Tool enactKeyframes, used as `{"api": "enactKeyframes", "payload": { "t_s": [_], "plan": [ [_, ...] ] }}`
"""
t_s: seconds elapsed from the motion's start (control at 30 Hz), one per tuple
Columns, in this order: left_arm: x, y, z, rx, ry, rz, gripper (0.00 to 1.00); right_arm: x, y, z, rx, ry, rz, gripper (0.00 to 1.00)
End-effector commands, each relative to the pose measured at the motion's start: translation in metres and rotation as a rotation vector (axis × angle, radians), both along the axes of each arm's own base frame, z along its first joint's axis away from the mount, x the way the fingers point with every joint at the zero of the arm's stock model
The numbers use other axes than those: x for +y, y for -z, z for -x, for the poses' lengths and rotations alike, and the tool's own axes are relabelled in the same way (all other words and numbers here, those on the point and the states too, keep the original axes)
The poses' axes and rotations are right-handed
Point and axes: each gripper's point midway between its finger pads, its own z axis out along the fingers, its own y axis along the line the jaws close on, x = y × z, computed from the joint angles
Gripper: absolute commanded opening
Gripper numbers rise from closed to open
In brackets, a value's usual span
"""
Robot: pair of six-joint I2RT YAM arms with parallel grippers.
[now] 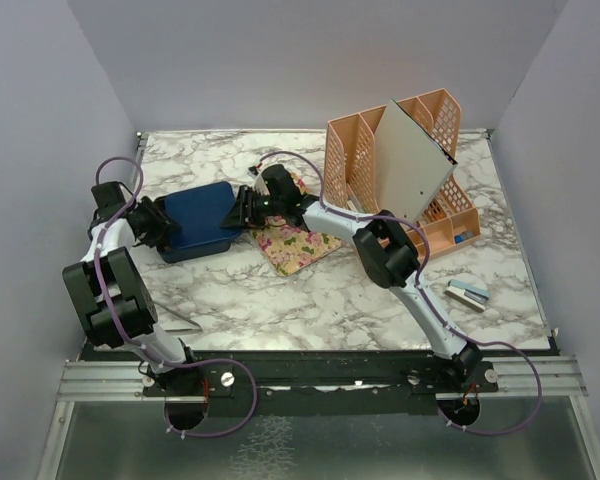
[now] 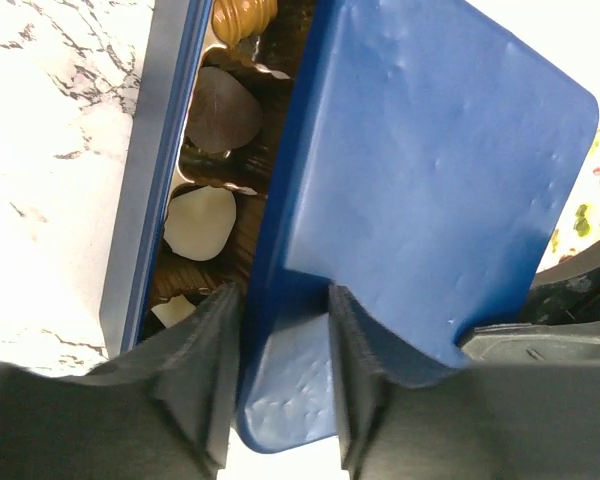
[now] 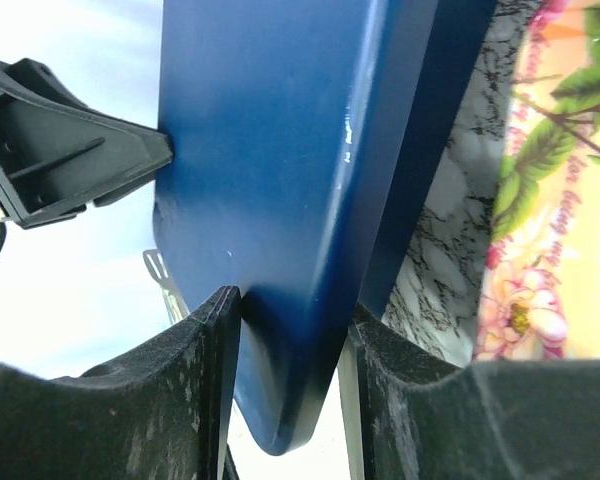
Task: Pack the chocolate
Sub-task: Adjust the packing box at the center of the board.
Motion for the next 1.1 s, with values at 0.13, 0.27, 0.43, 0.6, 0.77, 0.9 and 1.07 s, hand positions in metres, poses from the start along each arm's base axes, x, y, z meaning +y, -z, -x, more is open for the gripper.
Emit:
{"api": "enactKeyframes", "payload": {
  "t_s": [0.13, 0.27, 0.43, 0.6, 0.77, 0.9, 1.07],
  "plan": [
    [0.002, -0.035, -0.013, -0.082, 0.012, -0.020, 0.17, -0.001, -0.001, -0.001, -0.011, -0.014, 0.009, 0.48],
    [0.012, -0.040, -0.012, -0.071, 0.012, -0.054, 0.07, -0.005, -0.007, -0.004, -0.023, -0.004, 0.007, 0.48],
    [0.023, -0.046, -0.013, -0.074, 0.006, -0.081, 0.01, -0.009, -0.008, -0.006, -0.020, 0.003, 0.003, 0.52],
    [0.035, -0.057, -0.012, -0.086, -0.005, -0.098, 0.00, -0.013, -0.011, -0.009, -0.026, 0.013, 0.001, 0.53],
    [0.039, -0.067, -0.011, -0.116, -0.003, -0.078, 0.00, -0.016, -0.014, -0.012, -0.031, 0.018, -0.001, 0.54],
    [0.043, -0.065, -0.004, -0.104, 0.002, -0.073, 0.00, -0.018, -0.017, -0.013, -0.040, 0.023, 0.000, 0.55],
    [0.048, -0.061, 0.006, -0.089, -0.003, -0.081, 0.00, -0.017, -0.021, -0.015, -0.052, 0.017, -0.009, 0.51]
  ]
}}
